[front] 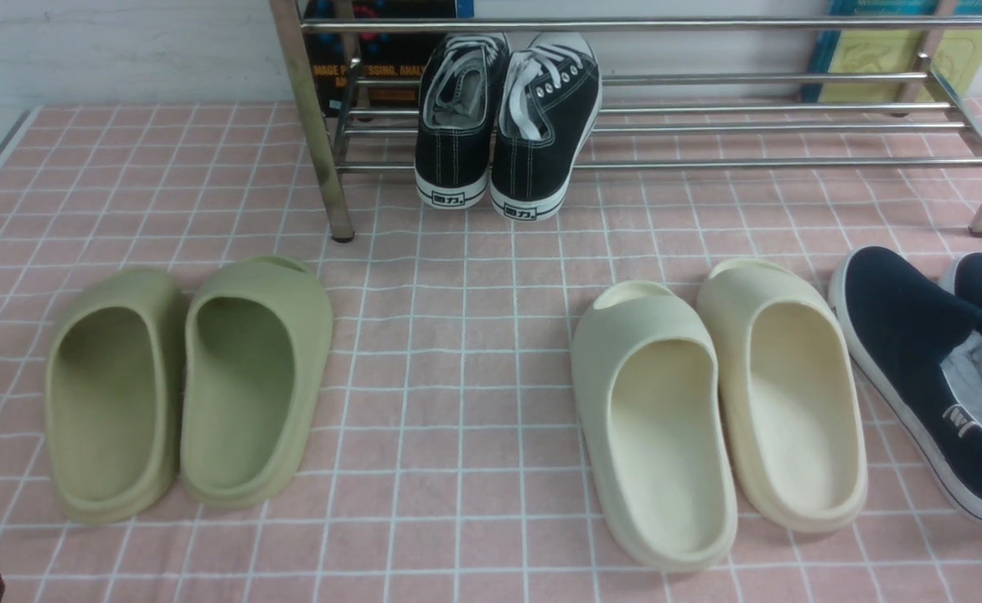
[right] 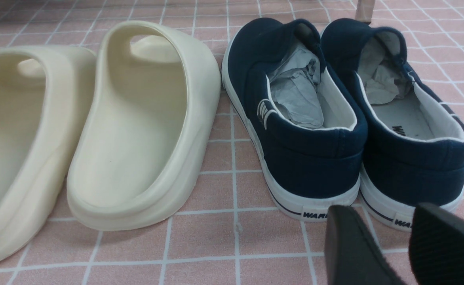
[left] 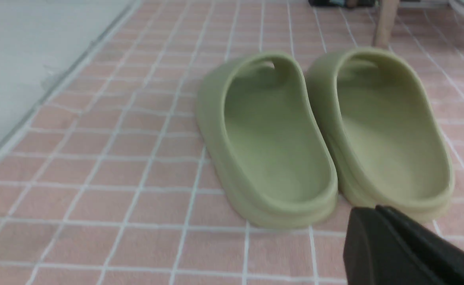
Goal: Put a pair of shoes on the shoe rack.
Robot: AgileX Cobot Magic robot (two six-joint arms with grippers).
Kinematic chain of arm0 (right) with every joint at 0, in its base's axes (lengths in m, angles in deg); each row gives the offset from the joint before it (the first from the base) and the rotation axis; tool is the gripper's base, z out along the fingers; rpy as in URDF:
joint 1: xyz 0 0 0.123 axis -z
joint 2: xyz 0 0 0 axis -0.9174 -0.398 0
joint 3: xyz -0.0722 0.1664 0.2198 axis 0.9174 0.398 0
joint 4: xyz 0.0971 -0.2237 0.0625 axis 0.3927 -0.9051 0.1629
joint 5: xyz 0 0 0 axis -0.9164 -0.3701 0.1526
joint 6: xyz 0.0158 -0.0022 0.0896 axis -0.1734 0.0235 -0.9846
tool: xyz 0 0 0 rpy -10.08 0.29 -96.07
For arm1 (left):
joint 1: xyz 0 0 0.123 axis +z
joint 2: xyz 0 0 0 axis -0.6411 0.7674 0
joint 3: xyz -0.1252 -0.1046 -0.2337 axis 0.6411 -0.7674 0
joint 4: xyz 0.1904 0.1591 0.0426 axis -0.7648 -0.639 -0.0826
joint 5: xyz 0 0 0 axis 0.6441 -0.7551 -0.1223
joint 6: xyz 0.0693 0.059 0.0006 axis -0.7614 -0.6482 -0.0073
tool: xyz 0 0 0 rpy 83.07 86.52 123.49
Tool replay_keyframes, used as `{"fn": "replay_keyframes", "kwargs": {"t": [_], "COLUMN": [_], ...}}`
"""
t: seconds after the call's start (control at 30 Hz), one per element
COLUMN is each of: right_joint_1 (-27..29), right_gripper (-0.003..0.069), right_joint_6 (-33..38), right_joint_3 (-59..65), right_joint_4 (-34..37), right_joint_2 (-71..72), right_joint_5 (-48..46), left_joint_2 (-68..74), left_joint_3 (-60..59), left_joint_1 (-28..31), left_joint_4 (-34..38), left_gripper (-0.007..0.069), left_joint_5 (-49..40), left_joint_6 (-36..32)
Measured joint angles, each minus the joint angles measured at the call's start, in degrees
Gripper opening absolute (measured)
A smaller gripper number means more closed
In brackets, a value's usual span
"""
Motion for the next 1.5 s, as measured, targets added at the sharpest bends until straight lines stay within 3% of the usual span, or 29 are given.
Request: {"fn": "replay_keyframes", "kwargs": {"t": [1.5], "right_joint_1": [0.00], "right_gripper": [0.0240], "right_joint_6": [0.47], "right_joint_3": [0.00], "right_joint_4": [0.18], "right_joint_2": [0.00], "right_joint_5": [0.00], "left_joint_2": [0.00], "left_joint_3": [0.17], "left_joint_1": [-0.18], "left_joint_4": [-1.78], "left_gripper": [0.0037], "left_joint_5": [-3.31], "left_joint_6": [0.06]}}
